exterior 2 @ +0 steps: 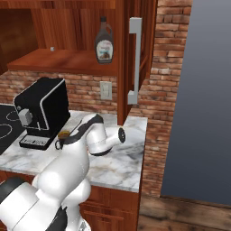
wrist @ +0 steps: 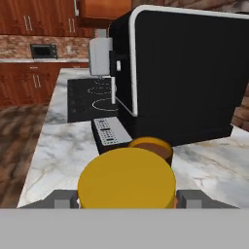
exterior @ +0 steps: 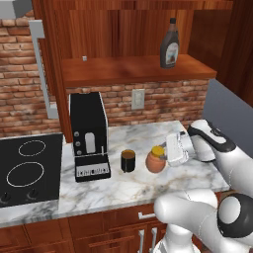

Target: Pick the syrup bottle and honey bottle from the cabinet and place them next to the mug.

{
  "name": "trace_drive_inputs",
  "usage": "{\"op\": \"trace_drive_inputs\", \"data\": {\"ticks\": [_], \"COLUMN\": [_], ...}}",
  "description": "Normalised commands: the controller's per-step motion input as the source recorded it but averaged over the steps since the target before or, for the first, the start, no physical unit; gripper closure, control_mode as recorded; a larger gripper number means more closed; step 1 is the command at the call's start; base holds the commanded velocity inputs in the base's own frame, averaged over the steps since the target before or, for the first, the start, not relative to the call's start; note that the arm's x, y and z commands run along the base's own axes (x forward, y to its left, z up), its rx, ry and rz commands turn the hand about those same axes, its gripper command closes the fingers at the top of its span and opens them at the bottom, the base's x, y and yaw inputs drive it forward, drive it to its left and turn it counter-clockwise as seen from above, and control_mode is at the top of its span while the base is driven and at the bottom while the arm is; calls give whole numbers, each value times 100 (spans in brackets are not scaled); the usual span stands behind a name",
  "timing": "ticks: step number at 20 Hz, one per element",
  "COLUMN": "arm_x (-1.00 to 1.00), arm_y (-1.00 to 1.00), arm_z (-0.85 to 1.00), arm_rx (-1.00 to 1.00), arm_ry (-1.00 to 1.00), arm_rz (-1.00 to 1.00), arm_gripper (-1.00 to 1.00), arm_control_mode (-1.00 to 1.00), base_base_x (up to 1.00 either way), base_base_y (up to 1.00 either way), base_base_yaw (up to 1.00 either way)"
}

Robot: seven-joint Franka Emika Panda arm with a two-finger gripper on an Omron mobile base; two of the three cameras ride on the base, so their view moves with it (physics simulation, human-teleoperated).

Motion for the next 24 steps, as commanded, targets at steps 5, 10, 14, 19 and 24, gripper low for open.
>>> {"op": "trace_drive_inputs", "data": {"ticks": [5,10,14,19,24], "arm_x": [34,33,8,0,0], "arm_y": [0,0,0,4,2], "arm_z": [0,0,-3,-21,-22], "arm_rx": [0,0,0,0,0], "arm_ry": [0,0,0,0,0], "arm_rz": [0,0,0,0,0], "arm_gripper": [100,100,100,100,100], "arm_control_mode": [-100,-100,-100,-100,-100], "base_base_x": [0,0,0,0,0], "base_base_y": [0,0,0,0,0], "base_base_yaw": [0,0,0,0,0]}}
